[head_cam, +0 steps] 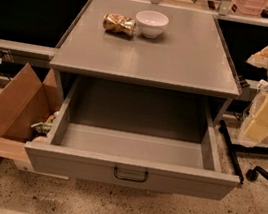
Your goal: Close top drawer
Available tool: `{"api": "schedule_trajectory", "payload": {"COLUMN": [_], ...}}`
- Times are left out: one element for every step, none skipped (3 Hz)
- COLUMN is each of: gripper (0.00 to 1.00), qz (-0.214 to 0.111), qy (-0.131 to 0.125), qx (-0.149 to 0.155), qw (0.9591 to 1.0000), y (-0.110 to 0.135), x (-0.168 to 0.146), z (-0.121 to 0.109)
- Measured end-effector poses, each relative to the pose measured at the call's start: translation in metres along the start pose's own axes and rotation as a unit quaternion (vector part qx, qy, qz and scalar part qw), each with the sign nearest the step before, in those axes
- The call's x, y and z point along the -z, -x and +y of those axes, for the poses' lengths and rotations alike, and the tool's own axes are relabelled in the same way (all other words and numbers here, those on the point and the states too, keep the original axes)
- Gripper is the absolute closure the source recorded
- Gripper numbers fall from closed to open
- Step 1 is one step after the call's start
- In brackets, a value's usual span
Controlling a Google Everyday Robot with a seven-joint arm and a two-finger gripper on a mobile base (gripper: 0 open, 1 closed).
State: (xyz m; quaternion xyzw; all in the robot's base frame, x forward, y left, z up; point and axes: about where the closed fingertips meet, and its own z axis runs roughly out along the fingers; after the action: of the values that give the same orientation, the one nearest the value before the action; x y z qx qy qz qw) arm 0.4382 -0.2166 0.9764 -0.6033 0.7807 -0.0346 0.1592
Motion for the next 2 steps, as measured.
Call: {"api": "schedule_trajectory", "payload": {"gripper": [0.00,0.00], "qz": [0.000,0.016], "qy": [0.000,0.008], "qx": [0.000,0.034], "qw": [1.0000,0.9993], "y": [0.000,0.000], "x": [0.000,-0.019], "z": [0.000,0.010]}}
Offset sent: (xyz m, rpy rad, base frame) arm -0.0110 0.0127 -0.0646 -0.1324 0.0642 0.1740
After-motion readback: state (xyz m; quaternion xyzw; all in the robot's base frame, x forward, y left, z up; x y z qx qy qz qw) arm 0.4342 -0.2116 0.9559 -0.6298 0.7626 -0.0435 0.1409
